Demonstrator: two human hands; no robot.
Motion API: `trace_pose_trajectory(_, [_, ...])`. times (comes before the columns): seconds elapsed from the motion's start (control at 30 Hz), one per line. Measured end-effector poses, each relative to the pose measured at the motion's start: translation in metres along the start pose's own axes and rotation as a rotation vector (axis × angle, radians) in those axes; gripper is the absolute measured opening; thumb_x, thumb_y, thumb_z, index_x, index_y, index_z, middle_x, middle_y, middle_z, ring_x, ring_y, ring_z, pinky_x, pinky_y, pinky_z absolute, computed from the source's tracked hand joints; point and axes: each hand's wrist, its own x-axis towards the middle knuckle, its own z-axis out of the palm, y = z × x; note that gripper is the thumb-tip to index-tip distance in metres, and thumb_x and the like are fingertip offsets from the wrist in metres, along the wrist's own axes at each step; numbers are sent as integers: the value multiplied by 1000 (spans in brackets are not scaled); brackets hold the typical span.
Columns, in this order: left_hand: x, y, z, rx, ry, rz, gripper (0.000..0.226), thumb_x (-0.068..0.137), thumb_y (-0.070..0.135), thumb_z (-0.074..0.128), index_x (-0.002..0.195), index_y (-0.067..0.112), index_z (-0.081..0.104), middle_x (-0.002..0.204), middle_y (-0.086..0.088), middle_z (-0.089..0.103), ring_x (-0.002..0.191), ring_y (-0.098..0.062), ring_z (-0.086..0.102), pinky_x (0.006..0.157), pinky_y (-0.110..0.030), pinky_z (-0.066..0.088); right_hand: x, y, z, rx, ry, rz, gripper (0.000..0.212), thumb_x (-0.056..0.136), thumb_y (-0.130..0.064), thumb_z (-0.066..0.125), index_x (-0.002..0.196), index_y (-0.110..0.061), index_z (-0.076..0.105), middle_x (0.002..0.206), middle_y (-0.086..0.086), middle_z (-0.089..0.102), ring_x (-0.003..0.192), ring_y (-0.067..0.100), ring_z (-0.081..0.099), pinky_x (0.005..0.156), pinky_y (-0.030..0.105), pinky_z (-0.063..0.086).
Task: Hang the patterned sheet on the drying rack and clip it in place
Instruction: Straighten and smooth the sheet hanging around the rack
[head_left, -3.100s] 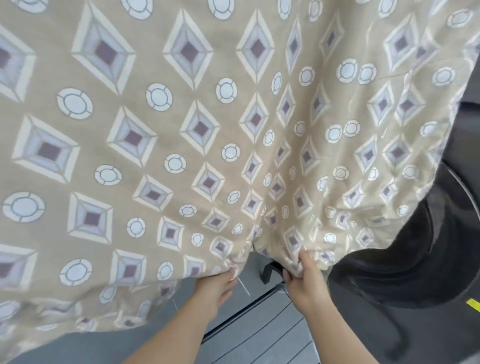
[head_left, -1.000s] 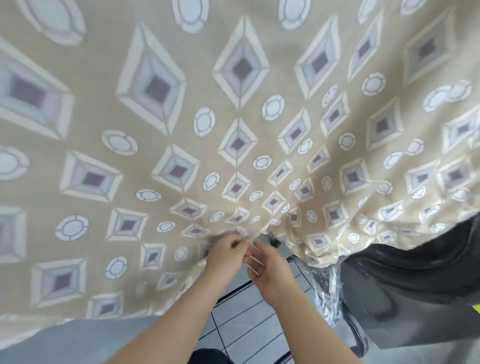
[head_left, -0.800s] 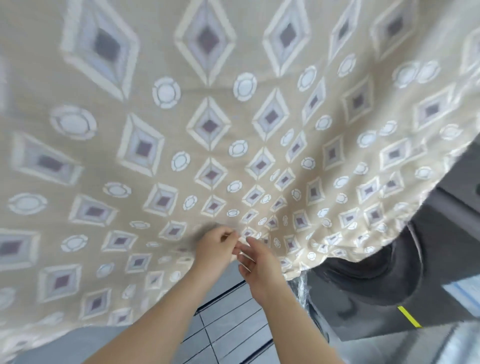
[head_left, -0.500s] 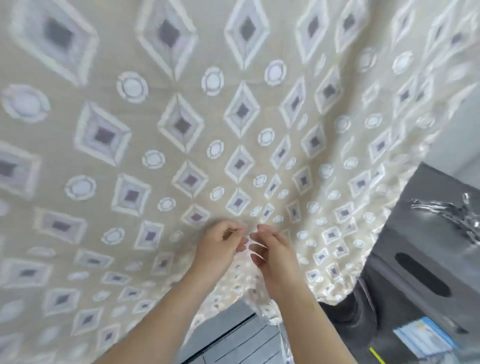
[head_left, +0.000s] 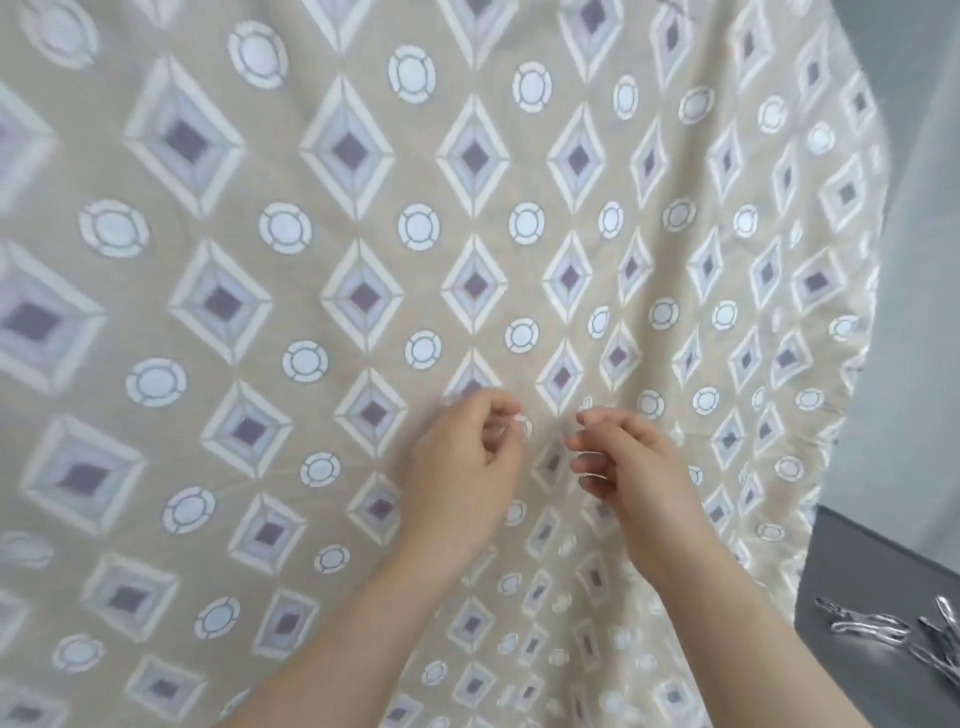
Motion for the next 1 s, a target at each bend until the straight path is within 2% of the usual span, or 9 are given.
trace_pose_trajectory(0.1, [25,21,-15,84,58,136,11,88,20,57,94,29,59,88,18,58,84,-4,60,81,-31,48,11,-32,14,-37,-8,-122,15,89,-7,53,81,-18,58,67,-2,60,49,6,50,55,18,40])
trace_pose_trajectory(0.23, [62,48,-36,202,158,365,14,86,21,56,99,25,61,85,20,50,81,-1,50,77,-25,42,22,-71,39,-75,-23,-298,14,88,-5,54,82,-18,59,69,-1,61,49,5,52,50,14,43])
trace_pose_trajectory(0.37, [102,67,-61,326,305,665,21,80,19,53,100,17,63,95,6,63,87,-14,57,74,-21,34,40,-113,71,-56,-10,-484,18,87,-3,53,79,-18,59,68,1,60,48,3,51,46,12,41])
trace_pose_trajectory(0.57, [158,96,-91,537,473,915,35,73,15,37,93,13,65,93,-3,66,85,-30,58,73,-29,36,74,-172,111,-195,74,-804,17,85,-13,54,79,-28,59,76,-8,60,66,10,55,61,26,42])
trace_pose_trajectory(0.73, [196,135,-95,737,649,957,42,71,16,38,104,13,64,121,-5,61,111,-28,56,85,-36,38,102,-223,118,-440,224,-1104,16,86,-23,51,101,-27,56,111,-6,52,101,18,53,87,37,47])
trace_pose_trajectory(0.8, [208,153,-97,826,675,929,41,77,14,40,114,13,60,130,-4,55,126,-27,46,97,-39,27,110,-243,118,-605,367,-1193,27,87,-26,48,114,-27,56,124,-3,46,117,24,43,100,37,34])
trace_pose_trajectory(0.87, [220,169,-99,943,671,805,39,86,15,40,123,16,52,134,0,50,135,-22,35,110,-46,13,119,-261,118,-753,431,-1201,33,91,-29,41,122,-29,53,132,-4,47,125,24,35,101,37,23])
trace_pose_trajectory(0.93, [233,186,-96,1036,687,652,31,93,19,35,119,19,52,123,1,55,129,-21,39,112,-50,4,130,-277,115,-846,393,-1228,33,95,-33,33,113,-26,60,120,-4,57,123,25,37,98,38,20])
trace_pose_trajectory(1.0, [242,197,-90,1117,696,552,30,97,24,29,109,19,56,110,-1,62,114,-25,48,110,-49,11,143,-284,113,-852,277,-1257,37,97,-34,30,99,-19,64,97,-2,63,113,25,46,93,36,20])
